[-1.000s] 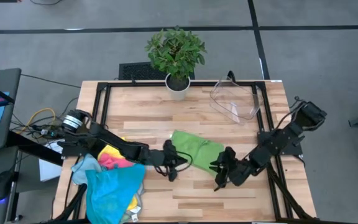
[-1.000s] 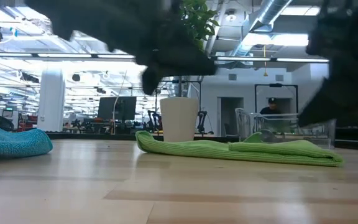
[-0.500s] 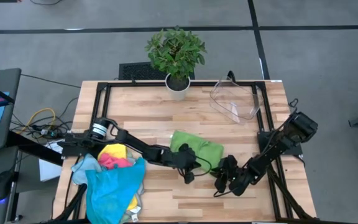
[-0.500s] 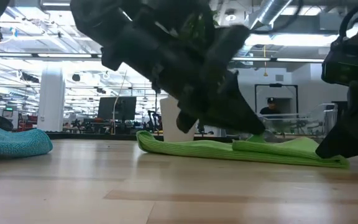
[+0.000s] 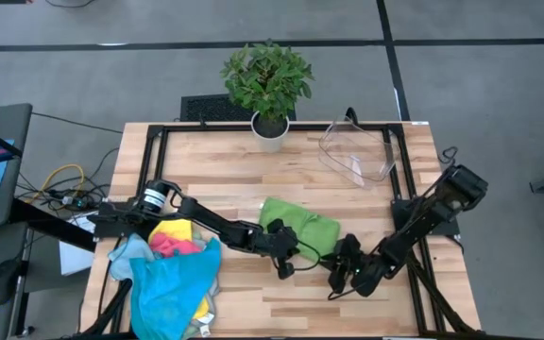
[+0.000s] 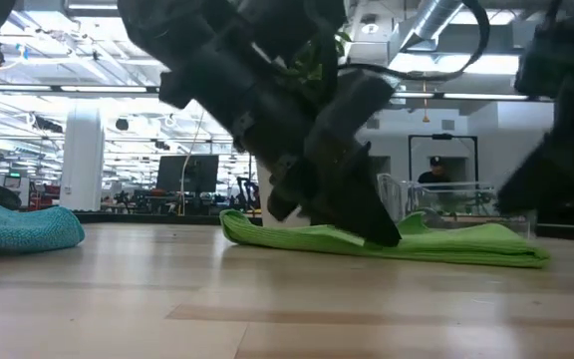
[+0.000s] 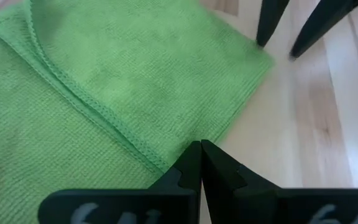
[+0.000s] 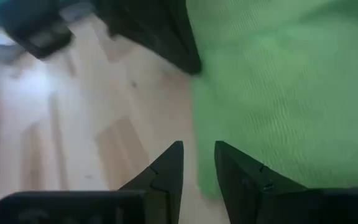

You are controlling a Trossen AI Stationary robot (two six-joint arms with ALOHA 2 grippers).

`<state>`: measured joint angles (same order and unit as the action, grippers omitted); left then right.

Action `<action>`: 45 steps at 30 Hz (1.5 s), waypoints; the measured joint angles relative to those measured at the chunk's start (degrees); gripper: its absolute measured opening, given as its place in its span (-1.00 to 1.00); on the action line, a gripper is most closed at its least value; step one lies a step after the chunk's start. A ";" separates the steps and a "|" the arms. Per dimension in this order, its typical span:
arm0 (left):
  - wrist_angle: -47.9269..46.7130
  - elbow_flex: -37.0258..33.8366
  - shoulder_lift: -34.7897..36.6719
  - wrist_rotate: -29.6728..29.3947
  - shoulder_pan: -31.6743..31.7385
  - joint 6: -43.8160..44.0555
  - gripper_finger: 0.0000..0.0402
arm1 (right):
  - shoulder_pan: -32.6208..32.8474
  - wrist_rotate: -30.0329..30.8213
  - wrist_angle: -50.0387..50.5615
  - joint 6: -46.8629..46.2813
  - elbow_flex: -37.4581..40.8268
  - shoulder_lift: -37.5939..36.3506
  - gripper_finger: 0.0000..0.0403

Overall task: Fold microfiber towels
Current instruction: Fold the green microfiber towel

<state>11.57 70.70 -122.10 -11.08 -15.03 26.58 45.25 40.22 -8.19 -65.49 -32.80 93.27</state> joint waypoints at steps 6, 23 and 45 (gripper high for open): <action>-0.54 0.90 5.44 0.32 1.52 -0.55 -1.00 | -0.38 1.11 2.58 6.95 0.00 -8.06 -0.41; -7.25 0.84 18.95 14.11 2.15 -6.69 -0.60 | 1.36 -7.32 15.05 13.51 -0.02 -27.59 -0.39; -5.14 0.80 8.07 6.89 0.20 -14.01 -0.45 | -0.87 -13.10 22.27 26.00 -7.31 -6.64 -0.18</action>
<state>6.43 71.50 -114.04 -4.20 -14.84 12.58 44.38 27.11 14.09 -39.49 -40.11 86.63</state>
